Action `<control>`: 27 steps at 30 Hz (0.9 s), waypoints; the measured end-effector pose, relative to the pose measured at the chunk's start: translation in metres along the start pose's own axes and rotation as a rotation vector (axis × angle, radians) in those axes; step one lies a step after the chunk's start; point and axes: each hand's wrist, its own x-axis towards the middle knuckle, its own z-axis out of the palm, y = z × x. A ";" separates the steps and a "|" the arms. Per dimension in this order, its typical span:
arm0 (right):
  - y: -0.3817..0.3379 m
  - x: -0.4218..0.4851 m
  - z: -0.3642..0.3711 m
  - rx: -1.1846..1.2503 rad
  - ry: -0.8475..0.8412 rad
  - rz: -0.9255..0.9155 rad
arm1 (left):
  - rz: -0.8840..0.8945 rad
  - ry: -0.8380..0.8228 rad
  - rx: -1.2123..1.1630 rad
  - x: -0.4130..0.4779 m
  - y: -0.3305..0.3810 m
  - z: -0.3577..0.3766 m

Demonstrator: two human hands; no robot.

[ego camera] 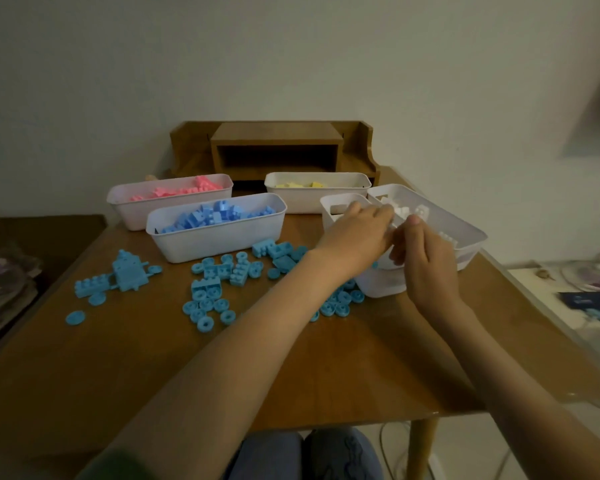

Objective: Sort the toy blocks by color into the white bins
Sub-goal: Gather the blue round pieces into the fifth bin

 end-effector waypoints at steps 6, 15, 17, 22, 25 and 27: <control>0.005 0.007 -0.008 0.047 -0.084 0.036 | -0.102 -0.240 -0.124 0.007 0.000 0.005; -0.026 -0.020 0.009 -0.161 -0.326 -0.276 | -0.175 -0.073 -0.064 -0.056 -0.043 -0.008; -0.035 -0.030 0.022 -0.233 -0.467 -0.224 | -0.220 -0.153 0.079 -0.079 -0.052 -0.005; -0.028 -0.032 0.049 -0.607 -0.708 -0.065 | -0.334 -0.132 0.234 -0.110 -0.073 0.004; -0.013 -0.036 0.060 -0.755 -0.864 -0.048 | -0.328 -0.156 0.247 -0.118 -0.078 0.013; -0.007 -0.037 0.066 -0.787 -0.809 -0.118 | -0.292 -0.133 0.293 -0.121 -0.082 0.020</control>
